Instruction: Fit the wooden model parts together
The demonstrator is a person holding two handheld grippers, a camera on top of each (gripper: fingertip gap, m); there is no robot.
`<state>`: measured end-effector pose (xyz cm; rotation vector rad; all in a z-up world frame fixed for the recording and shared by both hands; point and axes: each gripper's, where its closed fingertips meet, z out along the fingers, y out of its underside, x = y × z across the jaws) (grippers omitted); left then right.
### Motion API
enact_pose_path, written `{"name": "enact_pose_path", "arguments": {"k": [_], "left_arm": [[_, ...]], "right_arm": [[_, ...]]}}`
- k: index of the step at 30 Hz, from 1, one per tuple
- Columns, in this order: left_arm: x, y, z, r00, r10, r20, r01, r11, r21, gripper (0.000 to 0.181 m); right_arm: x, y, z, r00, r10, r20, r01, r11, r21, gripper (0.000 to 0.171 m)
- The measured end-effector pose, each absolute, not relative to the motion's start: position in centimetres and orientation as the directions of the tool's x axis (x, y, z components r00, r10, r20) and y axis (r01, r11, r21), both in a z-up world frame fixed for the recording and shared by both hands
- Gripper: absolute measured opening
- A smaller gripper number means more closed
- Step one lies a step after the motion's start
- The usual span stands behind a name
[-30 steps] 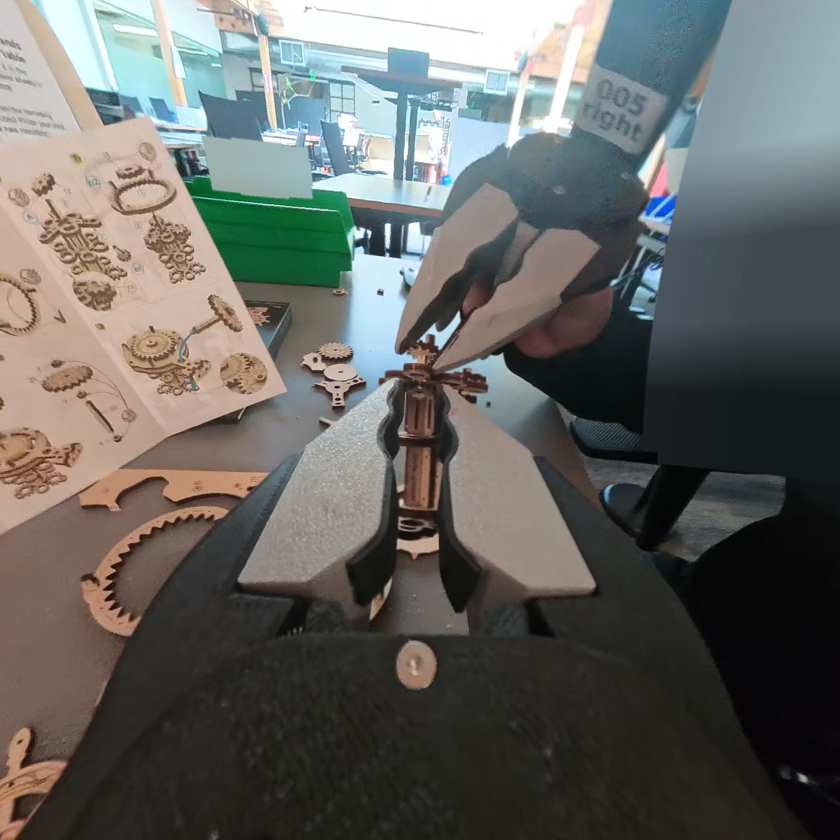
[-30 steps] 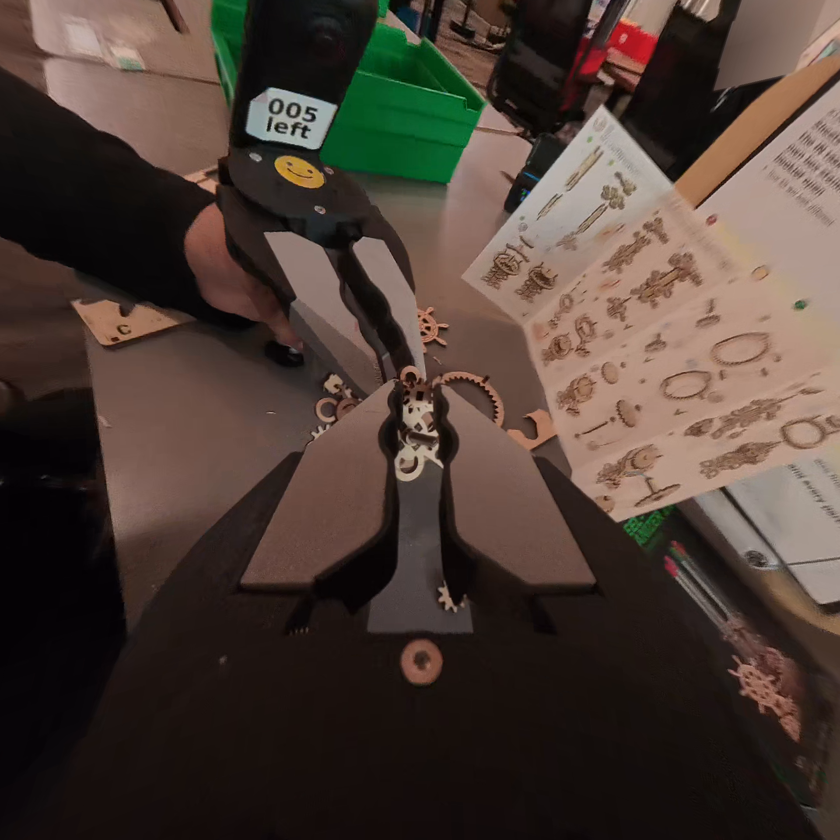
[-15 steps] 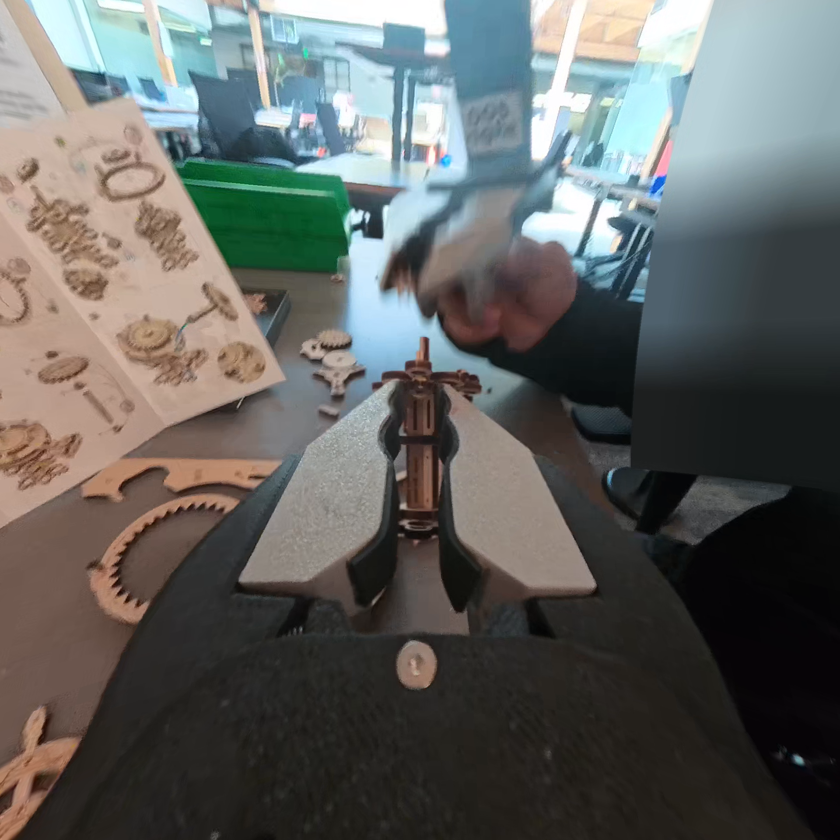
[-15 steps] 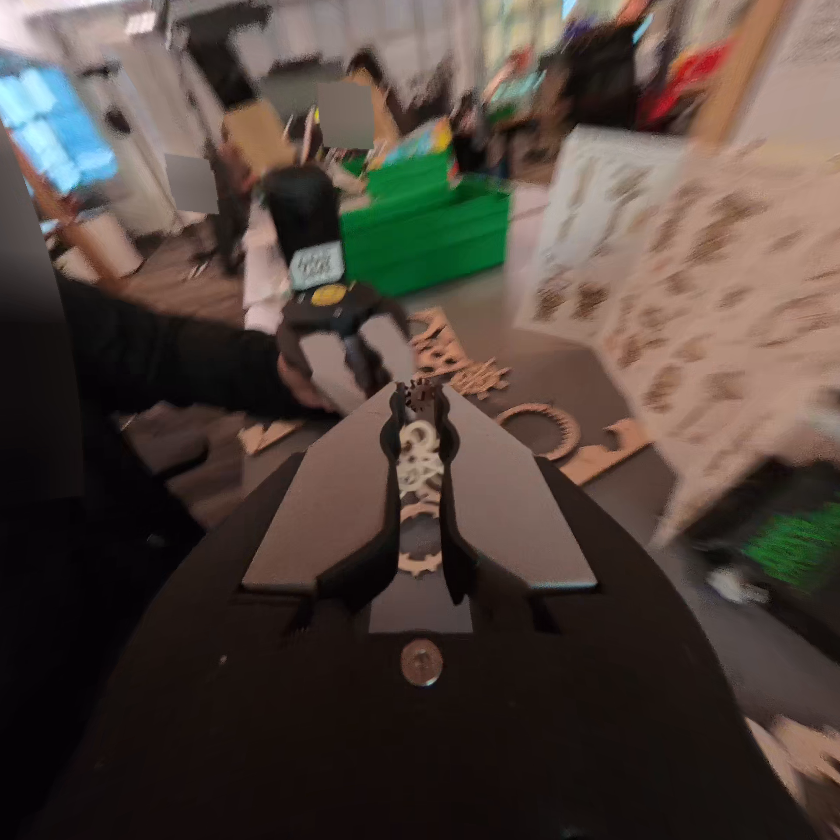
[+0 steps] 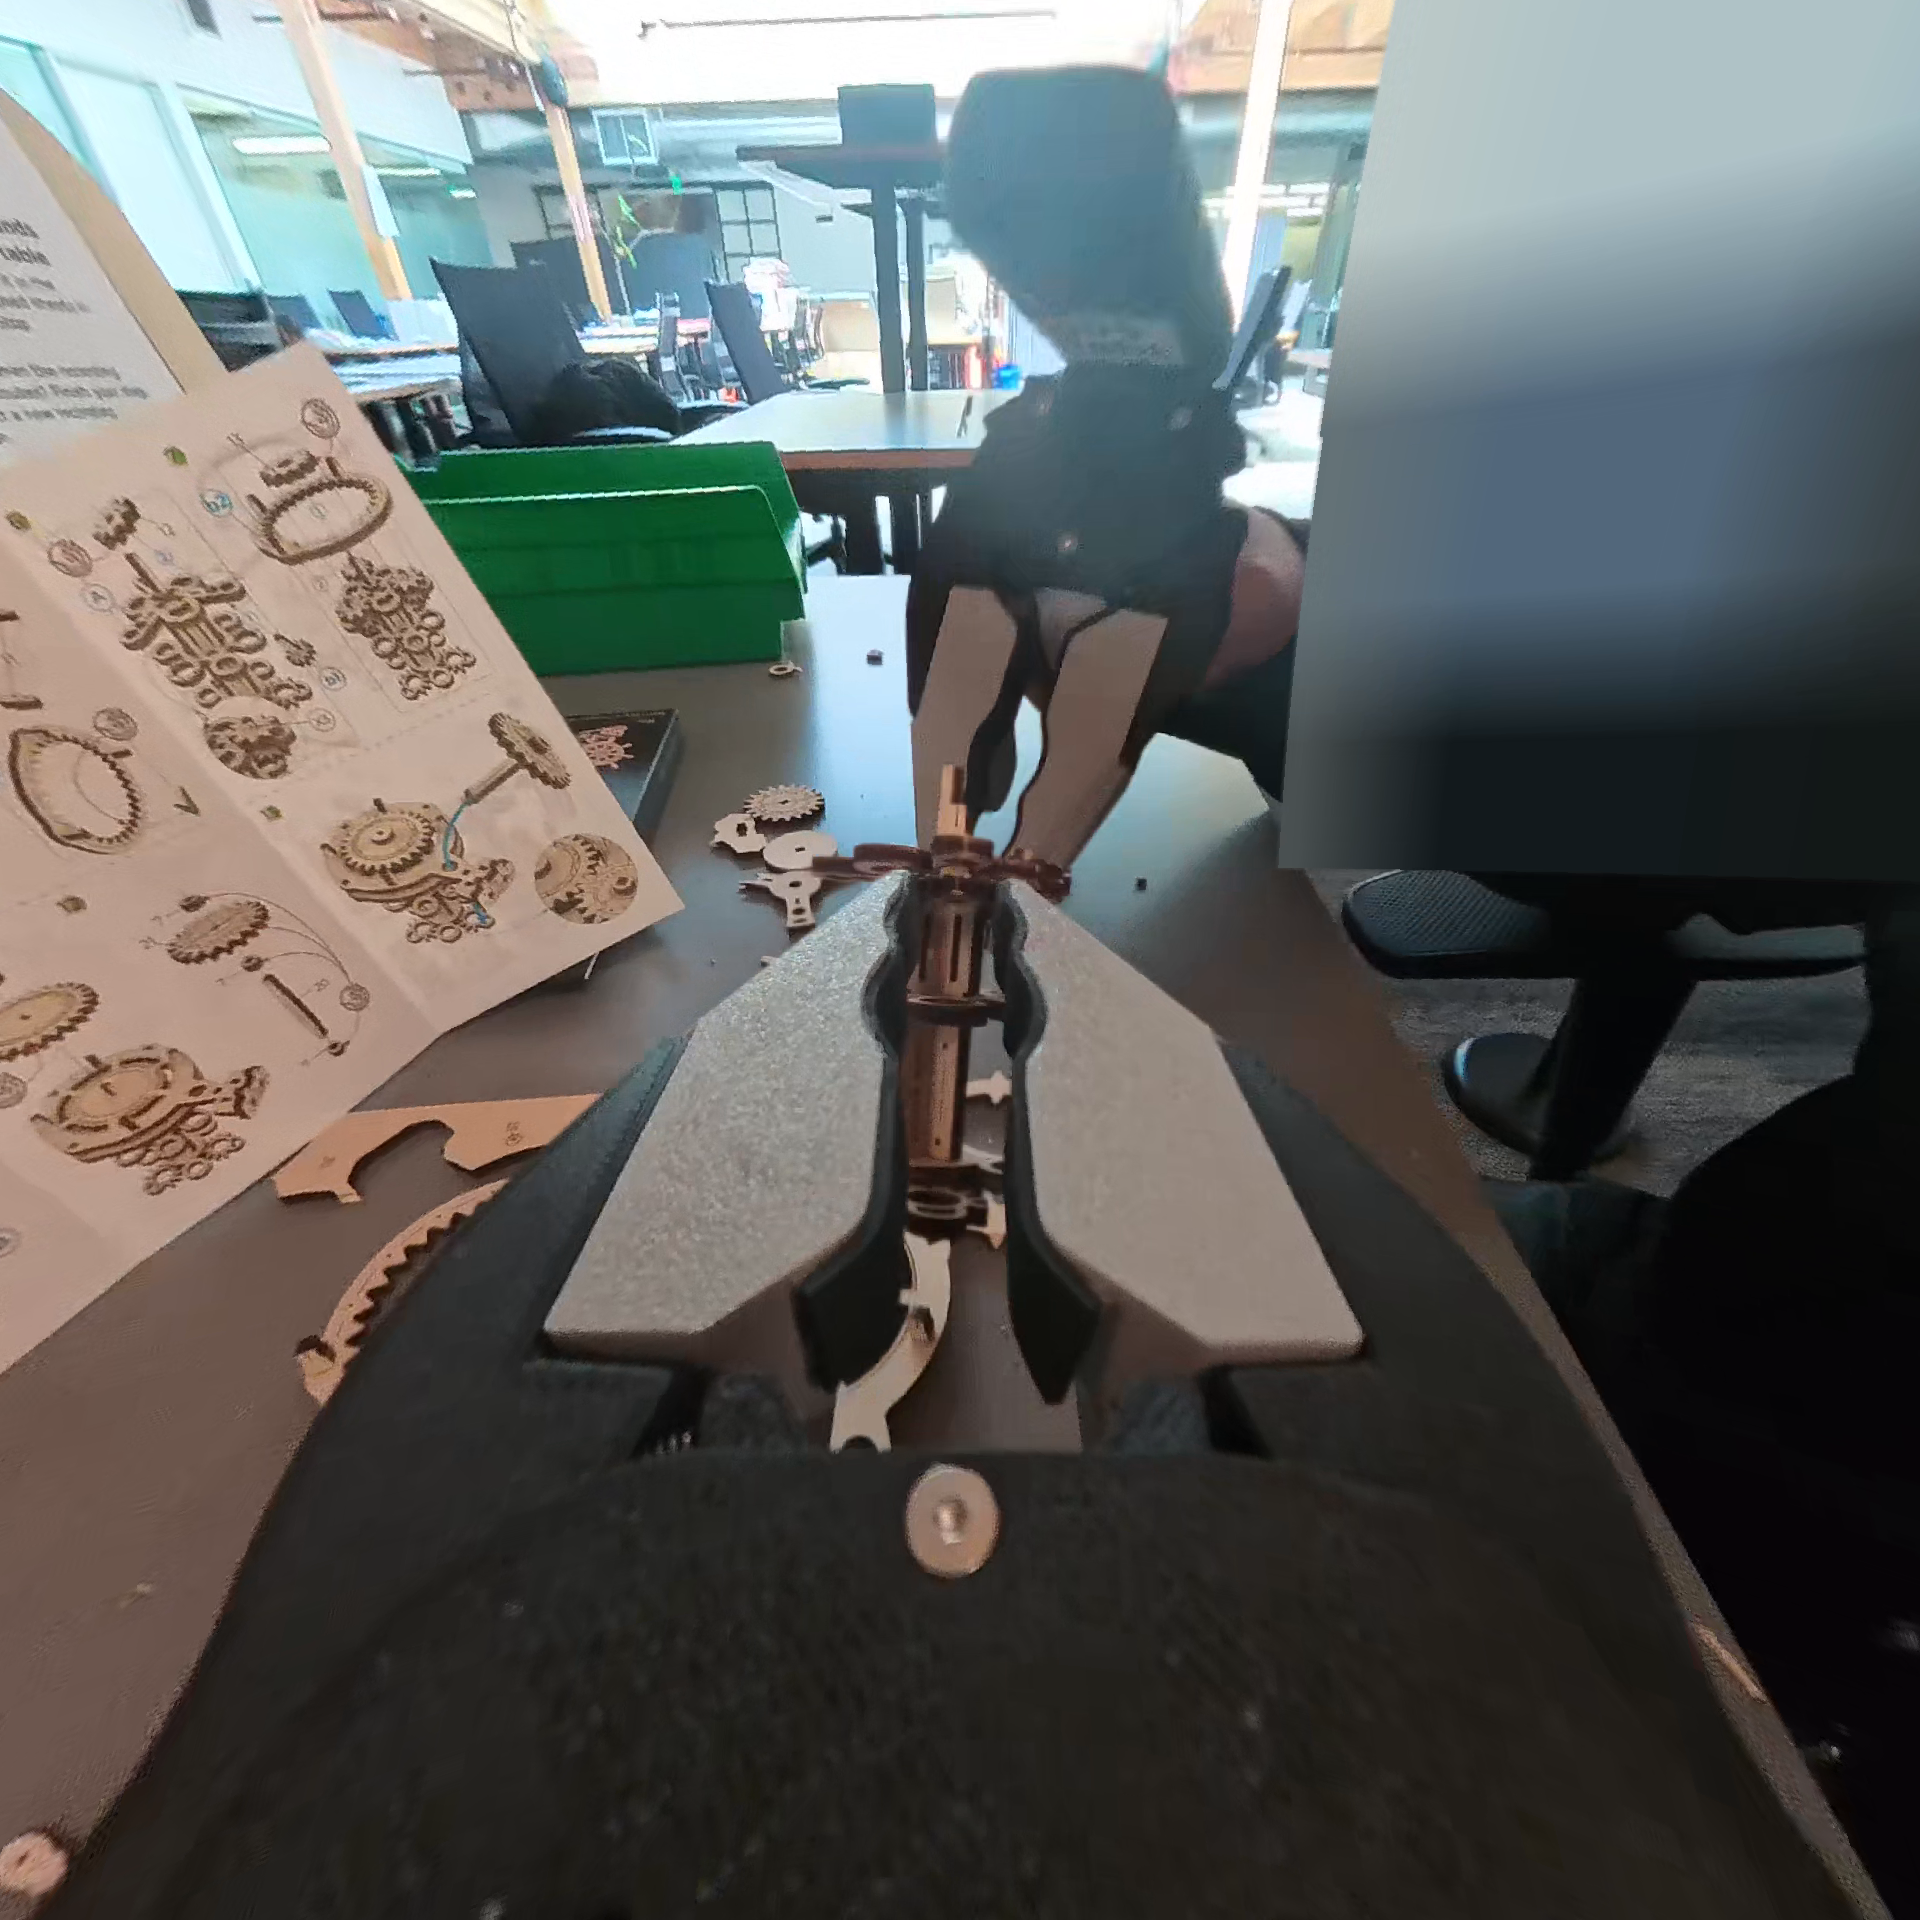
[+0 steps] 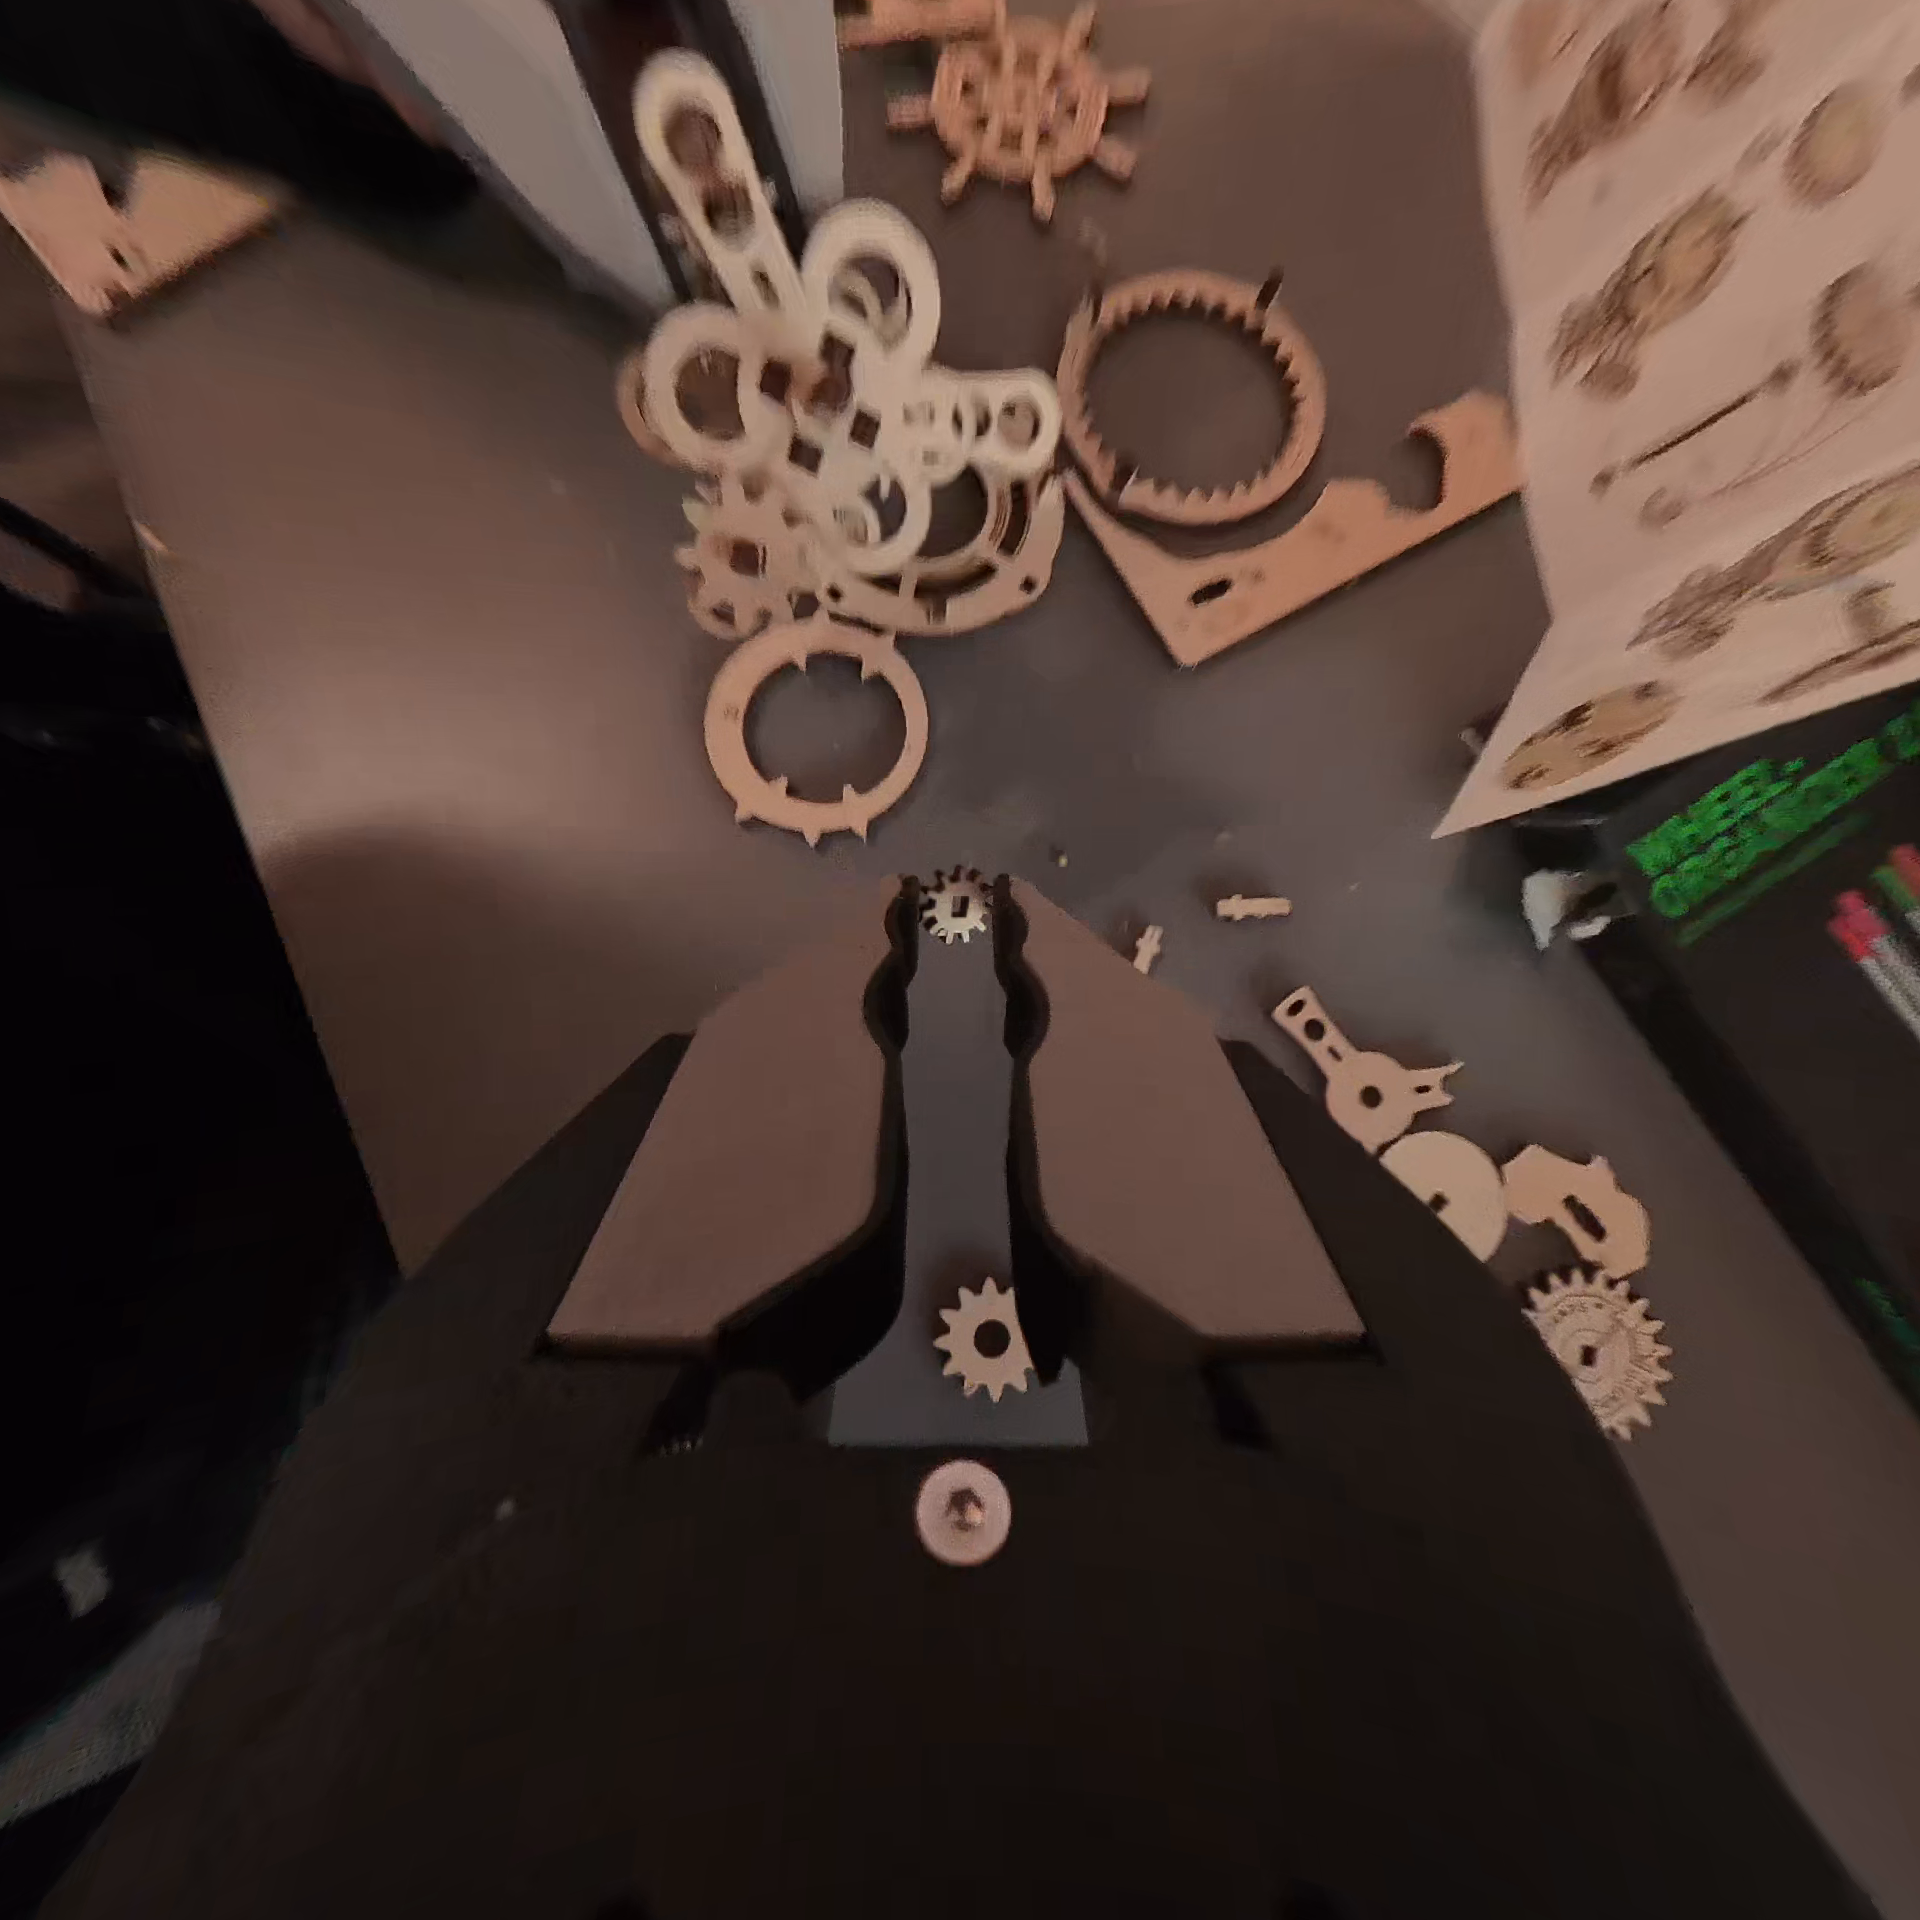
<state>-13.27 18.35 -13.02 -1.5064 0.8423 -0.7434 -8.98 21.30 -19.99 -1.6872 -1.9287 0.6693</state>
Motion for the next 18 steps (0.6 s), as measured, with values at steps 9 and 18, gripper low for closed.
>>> {"name": "enact_pose_path", "arguments": {"k": [9,18], "left_arm": [[-14.1,18.9,-13.1,0.375,-0.748,0.548,0.232,-0.497,-0.836,0.010],[-13.8,18.7,-12.9,0.135,-0.608,0.783,0.357,-0.707,-0.611,0.010]], "right_arm": [[-9.0,20.2,-21.3,-0.140,0.985,-0.105,0.777,0.043,-0.629,0.028],[-10.9,20.1,-14.4,-0.136,0.983,-0.125,0.528,-0.035,-0.849,0.032]]}}
